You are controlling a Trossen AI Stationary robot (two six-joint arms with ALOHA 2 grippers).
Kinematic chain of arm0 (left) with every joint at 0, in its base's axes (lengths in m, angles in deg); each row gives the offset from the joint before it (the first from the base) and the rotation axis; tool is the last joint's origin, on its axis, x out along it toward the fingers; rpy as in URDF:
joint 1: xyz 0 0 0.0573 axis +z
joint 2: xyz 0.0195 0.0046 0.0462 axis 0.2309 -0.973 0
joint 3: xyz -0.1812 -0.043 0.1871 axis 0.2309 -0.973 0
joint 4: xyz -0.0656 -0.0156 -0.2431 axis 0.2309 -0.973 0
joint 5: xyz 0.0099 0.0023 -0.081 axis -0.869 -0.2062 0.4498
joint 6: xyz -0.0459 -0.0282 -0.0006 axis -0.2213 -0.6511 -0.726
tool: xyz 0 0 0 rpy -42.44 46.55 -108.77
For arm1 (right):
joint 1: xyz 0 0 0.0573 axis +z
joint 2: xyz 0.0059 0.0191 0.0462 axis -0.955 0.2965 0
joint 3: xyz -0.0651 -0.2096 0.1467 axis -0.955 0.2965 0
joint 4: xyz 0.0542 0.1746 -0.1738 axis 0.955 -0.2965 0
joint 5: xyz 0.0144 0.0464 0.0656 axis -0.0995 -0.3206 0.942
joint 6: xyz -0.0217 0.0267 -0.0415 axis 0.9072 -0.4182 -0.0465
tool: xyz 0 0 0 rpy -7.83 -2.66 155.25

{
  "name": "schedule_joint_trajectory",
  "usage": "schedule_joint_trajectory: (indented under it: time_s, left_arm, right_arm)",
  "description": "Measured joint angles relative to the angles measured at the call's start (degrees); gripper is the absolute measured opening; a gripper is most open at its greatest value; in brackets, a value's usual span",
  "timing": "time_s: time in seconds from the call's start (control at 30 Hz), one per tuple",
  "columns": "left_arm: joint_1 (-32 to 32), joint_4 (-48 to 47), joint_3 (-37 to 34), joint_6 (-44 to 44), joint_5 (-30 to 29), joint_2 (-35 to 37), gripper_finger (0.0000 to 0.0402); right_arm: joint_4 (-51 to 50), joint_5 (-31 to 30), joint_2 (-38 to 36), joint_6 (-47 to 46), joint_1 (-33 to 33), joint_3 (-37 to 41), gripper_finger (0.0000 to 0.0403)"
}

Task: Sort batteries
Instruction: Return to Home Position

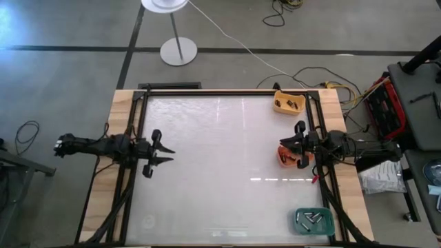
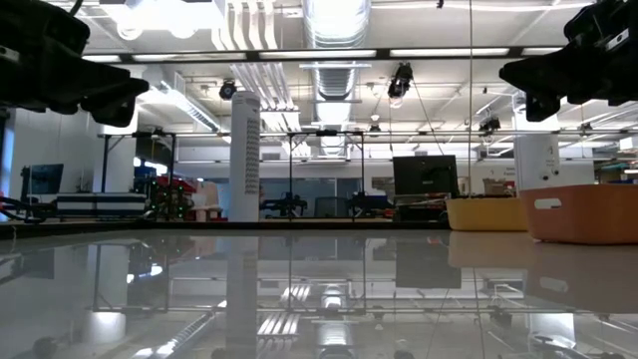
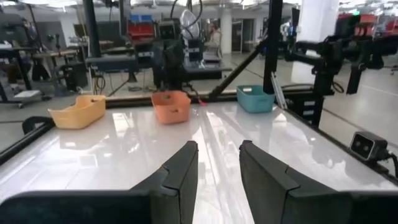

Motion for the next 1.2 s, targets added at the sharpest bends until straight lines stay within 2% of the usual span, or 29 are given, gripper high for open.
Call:
schedule_joint_trajectory:
  time_s: [1.2]
  left_arm:
    - [0.0,0.0,0.4,0.0,-0.1,-4.9,0.0100]
  right_arm:
    - [0.0,0.0,0.0,0.0,0.0,0.0,0.0034]
